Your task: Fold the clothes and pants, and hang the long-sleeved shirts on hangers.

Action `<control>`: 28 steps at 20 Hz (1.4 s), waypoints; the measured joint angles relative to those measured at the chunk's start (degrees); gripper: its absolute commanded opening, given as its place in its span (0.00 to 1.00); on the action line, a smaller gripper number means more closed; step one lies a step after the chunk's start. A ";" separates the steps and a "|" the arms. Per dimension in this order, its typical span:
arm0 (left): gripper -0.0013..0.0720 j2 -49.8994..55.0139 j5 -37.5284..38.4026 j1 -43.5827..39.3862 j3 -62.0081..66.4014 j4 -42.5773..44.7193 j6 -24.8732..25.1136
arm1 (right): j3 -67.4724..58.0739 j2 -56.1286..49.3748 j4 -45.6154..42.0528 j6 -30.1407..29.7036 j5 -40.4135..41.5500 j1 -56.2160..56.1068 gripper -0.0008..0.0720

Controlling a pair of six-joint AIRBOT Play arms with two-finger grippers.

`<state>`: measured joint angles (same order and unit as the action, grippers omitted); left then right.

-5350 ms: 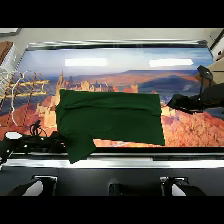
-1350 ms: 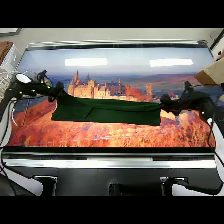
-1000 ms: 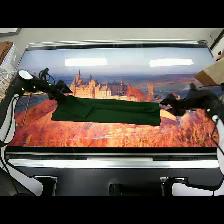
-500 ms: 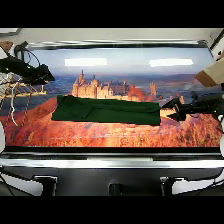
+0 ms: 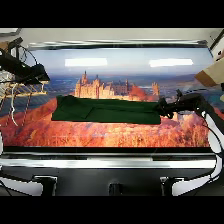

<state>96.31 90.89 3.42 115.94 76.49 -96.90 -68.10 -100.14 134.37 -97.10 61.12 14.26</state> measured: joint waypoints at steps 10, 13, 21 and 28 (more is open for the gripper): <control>0.04 2.16 -16.11 -6.36 -16.81 -12.28 -1.27 | -8.22 10.93 -6.23 5.95 6.67 -1.66 0.05; 0.04 5.25 -25.88 -14.10 -23.08 -19.85 -2.05 | -14.19 14.12 -7.58 9.46 12.13 -1.66 0.05; 0.03 15.50 -48.78 -33.35 -26.32 -42.27 -2.40 | -20.24 21.11 -9.01 16.13 20.04 -1.66 0.05; 0.04 24.17 -53.59 -41.07 -17.81 -52.04 -3.56 | -20.70 25.14 -9.07 17.22 21.88 -1.66 0.06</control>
<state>120.49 37.30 -37.65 98.13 24.45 -100.47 -88.79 -75.00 125.29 -79.88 83.00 12.60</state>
